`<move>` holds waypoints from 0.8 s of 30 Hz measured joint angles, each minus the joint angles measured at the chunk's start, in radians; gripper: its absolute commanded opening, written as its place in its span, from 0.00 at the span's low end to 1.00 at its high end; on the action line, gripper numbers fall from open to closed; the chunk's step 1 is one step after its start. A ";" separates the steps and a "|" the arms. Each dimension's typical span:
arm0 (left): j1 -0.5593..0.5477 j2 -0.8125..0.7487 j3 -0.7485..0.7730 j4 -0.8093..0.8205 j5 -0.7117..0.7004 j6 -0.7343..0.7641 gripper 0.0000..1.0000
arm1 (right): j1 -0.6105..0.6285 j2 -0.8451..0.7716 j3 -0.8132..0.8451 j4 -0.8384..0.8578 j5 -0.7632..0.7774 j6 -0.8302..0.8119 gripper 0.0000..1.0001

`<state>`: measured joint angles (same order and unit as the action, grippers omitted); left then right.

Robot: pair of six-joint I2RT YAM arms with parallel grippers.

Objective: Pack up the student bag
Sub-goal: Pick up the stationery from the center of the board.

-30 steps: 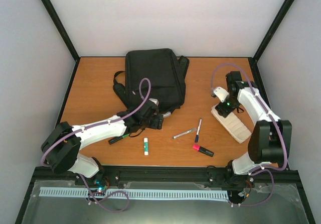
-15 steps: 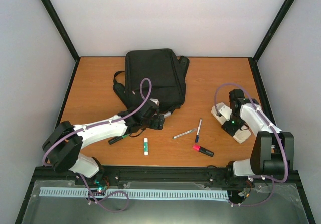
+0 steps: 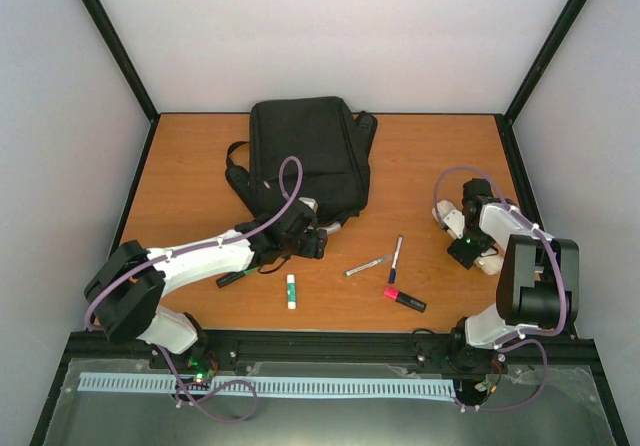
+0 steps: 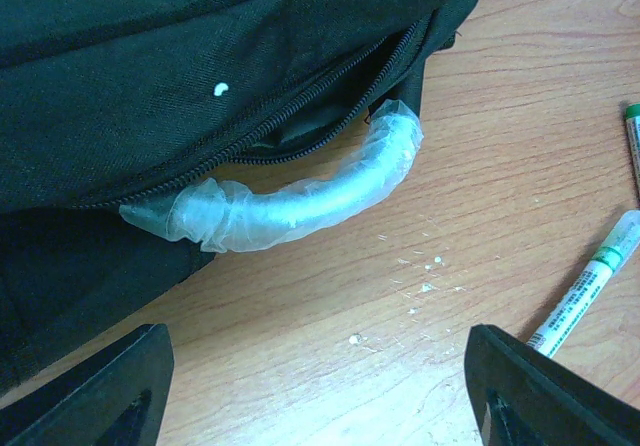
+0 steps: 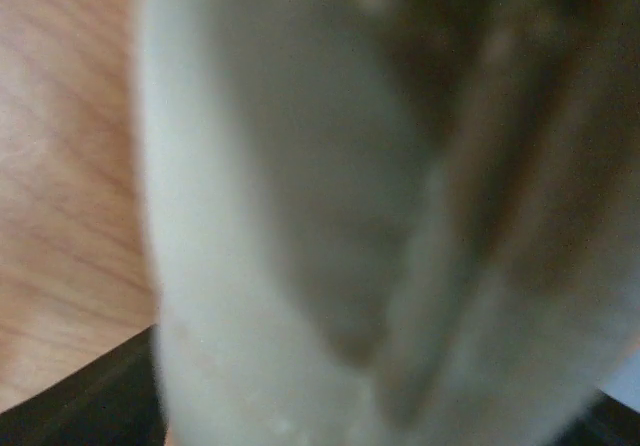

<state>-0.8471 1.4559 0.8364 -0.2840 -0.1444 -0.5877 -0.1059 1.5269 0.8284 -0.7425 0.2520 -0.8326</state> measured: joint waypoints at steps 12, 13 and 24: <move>0.000 0.000 0.003 -0.012 -0.010 0.001 0.83 | -0.029 -0.006 0.145 -0.072 -0.157 0.037 0.41; 0.000 0.000 0.005 -0.017 -0.014 0.002 0.83 | -0.029 -0.009 0.167 -0.088 -0.184 0.045 0.40; 0.006 0.000 0.141 -0.145 -0.103 0.109 0.80 | 0.020 0.024 0.331 -0.187 -0.515 0.188 0.36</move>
<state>-0.8413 1.4559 0.9775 -0.4286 -0.2470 -0.4786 -0.0856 1.5513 1.1591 -0.9298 -0.2634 -0.6441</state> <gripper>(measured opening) 0.817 0.359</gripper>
